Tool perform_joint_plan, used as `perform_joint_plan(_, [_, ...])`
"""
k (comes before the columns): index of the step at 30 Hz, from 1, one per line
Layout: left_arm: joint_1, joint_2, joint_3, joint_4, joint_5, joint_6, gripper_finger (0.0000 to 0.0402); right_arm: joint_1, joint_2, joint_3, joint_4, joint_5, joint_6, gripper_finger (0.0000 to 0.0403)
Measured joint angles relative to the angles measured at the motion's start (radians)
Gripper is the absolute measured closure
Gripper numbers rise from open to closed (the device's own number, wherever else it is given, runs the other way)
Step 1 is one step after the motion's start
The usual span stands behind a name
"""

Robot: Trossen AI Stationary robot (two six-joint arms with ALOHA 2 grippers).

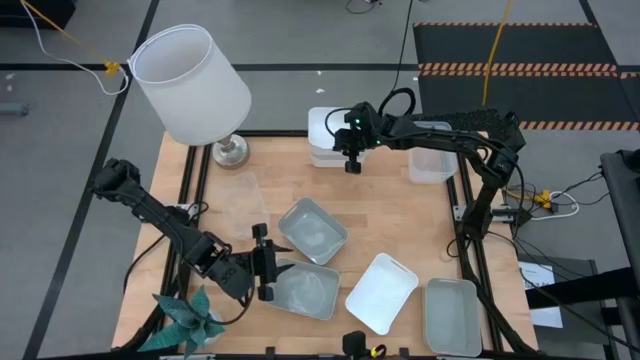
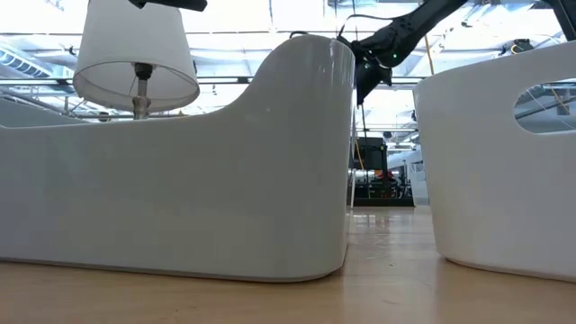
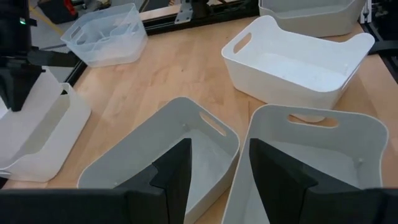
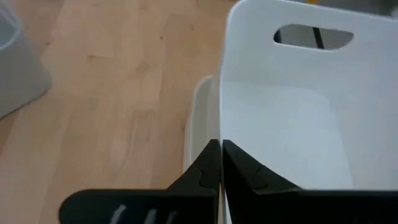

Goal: Stack baskets by color
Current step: Stack the bottom left white bin on the top white bin

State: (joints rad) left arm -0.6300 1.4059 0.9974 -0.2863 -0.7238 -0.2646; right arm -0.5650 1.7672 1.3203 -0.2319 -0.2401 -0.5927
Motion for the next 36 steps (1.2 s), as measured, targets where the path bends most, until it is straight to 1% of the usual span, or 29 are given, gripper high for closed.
perform_joint_plan(3, [0.000, 0.000, 0.000, 0.000, 0.000, 0.000, 0.0238, -0.002, 0.000, -0.012, 0.027, -0.027, -0.006, 0.0403])
perform_joint_plan(12, [0.000, 0.000, 0.000, 0.002, 0.000, 0.000, 0.0238, -0.016, 0.000, -0.052, 0.060, -0.027, -0.011, 0.0403])
perform_joint_plan(19, [0.000, 0.000, 0.000, 0.014, 0.000, 0.020, 0.0238, -0.027, 0.000, -0.104, 0.146, -0.027, -0.011, 0.0396])
perform_joint_plan(28, [0.000, 0.000, 0.000, 0.026, 0.001, 0.025, 0.0238, -0.027, 0.000, -0.113, 0.160, -0.020, -0.011, 0.0354])
perform_joint_plan(36, [0.000, 0.000, 0.000, 0.024, 0.001, 0.026, 0.0238, -0.014, 0.000, -0.113, 0.149, 0.009, 0.005, 0.0291])
